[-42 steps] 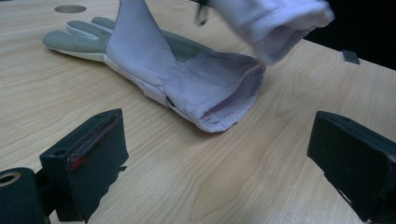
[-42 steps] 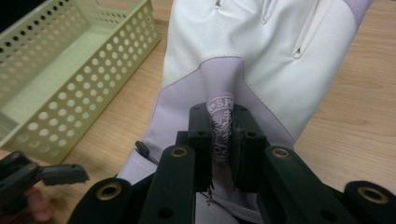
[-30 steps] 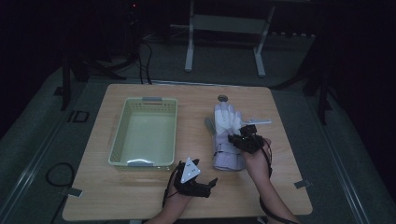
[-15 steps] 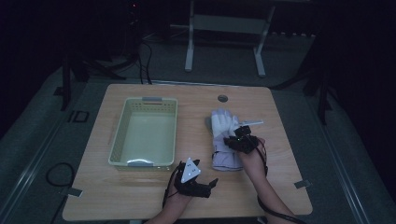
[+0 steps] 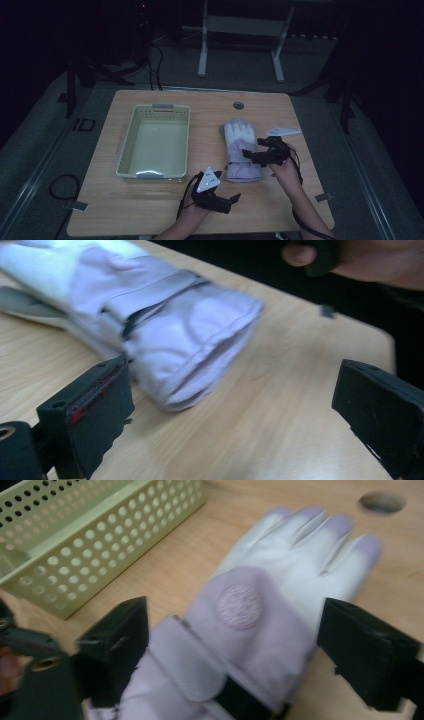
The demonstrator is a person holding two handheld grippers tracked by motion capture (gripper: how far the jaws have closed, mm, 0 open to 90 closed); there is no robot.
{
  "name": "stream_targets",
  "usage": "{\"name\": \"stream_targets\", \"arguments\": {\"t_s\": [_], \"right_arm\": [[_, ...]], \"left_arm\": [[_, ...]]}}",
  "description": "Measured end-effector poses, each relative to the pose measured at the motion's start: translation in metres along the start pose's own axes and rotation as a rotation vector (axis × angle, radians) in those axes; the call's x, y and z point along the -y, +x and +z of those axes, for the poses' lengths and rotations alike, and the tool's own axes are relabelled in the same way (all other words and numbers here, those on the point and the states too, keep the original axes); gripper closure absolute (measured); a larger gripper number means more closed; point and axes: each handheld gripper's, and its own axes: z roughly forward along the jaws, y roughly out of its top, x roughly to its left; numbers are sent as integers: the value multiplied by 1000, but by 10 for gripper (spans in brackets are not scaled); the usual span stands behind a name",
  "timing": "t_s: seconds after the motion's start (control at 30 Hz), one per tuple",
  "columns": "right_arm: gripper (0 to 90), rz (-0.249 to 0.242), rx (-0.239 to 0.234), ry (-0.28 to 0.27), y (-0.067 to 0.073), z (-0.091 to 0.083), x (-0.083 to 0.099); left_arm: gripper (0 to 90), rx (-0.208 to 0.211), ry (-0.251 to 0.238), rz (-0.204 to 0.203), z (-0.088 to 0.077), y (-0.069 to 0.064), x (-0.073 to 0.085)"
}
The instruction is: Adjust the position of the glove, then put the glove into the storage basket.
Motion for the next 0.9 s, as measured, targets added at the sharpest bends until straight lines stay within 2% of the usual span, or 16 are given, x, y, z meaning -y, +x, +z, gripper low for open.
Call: {"name": "stream_targets", "arguments": {"t_s": [0.07, 0.13, 0.2, 0.27, 0.33, 0.37, 0.4, 0.47, 0.57, 0.63, 0.73, 0.77, 0.83, 0.9], "right_arm": [[195, -26, -23, -18, -5, -4, 0], [185, -55, -37, -25, -12, -7, 1], [179, -73, -26, -47, -16, -10, 3], [170, -85, -9, -30, -21, -13, 5], [166, -83, 5, -35, -24, -15, 6], [137, -73, 28, -21, -29, -18, 7], [137, -73, 28, -21, -29, -18, 7], [130, -66, 25, -11, -34, -21, 8], [113, -52, 34, -26, -38, -24, 9], [114, -57, 16, -6, -38, -22, 9], [176, -54, 28, -11, -41, -18, 9], [225, -45, 32, -15, -42, -17, 8], [258, -34, 35, -36, -44, -14, 7], [307, -23, 24, -45, -45, -10, 5]], "left_arm": [[32, -3, 0, 20, 0, -1, -5], [42, 21, -4, -10, -1, 0, -10], [43, 34, 19, -37, -1, 3, -18], [43, 42, 34, -58, 0, 7, -27], [42, 32, 44, -55, 1, 8, -31], [42, -8, 48, -49, 3, 10, -42], [42, -8, 48, -49, 3, 10, -42], [42, -13, 39, -70, 5, 14, -53], [43, -102, 31, -69, 13, 22, -70], [50, -117, 25, -82, 19, 29, -77], [68, -167, 33, -66, 27, 38, -85], [78, -179, 40, -60, 29, 40, -87], [126, -224, 63, -57, 36, 46, -90], [130, -241, 90, -91, 44, 55, -91]]}}
